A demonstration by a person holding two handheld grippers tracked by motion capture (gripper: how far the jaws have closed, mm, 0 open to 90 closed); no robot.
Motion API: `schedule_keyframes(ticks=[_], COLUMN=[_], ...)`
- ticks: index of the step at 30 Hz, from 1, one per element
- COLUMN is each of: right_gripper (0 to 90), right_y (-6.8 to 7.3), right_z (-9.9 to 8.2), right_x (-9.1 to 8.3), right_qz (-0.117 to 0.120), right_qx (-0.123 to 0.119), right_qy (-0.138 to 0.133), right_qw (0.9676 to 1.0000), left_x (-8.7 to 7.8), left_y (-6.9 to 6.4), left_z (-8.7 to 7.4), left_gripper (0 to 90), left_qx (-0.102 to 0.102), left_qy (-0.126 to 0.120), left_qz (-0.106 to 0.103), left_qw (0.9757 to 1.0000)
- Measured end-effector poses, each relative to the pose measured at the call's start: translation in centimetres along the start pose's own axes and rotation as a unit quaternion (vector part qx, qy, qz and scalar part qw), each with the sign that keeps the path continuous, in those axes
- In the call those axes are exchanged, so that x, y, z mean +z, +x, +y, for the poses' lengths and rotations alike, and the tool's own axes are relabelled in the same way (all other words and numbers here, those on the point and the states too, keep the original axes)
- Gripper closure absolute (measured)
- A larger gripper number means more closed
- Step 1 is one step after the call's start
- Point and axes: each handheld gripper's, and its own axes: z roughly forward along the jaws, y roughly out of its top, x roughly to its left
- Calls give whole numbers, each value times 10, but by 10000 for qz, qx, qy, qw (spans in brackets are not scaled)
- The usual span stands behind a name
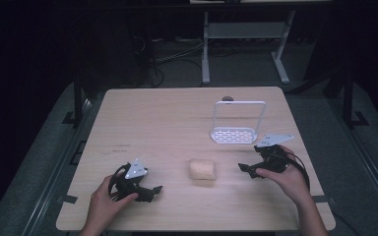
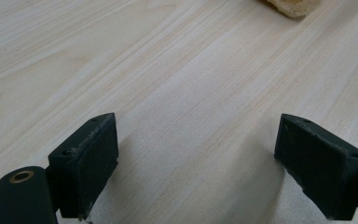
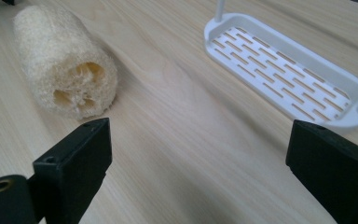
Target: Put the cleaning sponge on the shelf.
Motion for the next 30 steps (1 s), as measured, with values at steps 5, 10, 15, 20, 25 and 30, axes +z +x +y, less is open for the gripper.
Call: schedule_keyframes(ticks=[5, 10, 15, 20, 25, 30], right_gripper=[67, 67, 66, 67, 66, 67], right_y=[2, 5, 8, 11, 15, 20], right_z=[6, 12, 19, 26, 33, 36], right_x=[4, 9, 14, 19, 24, 30], right_qz=[65, 154, 254, 388, 539, 684], right_qx=[-82, -176, -260, -410, -503, -597], right_qy=[13, -10, 3, -17, -43, -29], right_qw=[9999, 9997, 9993, 9984, 9973, 9959], left_x=[0, 0, 0, 0, 0, 0], left_y=[0, 0, 0, 0, 0, 0], left_z=[0, 0, 0, 0, 0, 0], left_gripper=[128, 129, 129, 128, 129, 129], left_qx=[-1, -1, 11, 12, 17, 14], left_qy=[1, 1, 1, 0, 1, 1], left_qz=[0, 0, 5, 5, 7, 6], left_qw=[10000, 10000, 10000, 10000, 10000, 10000])
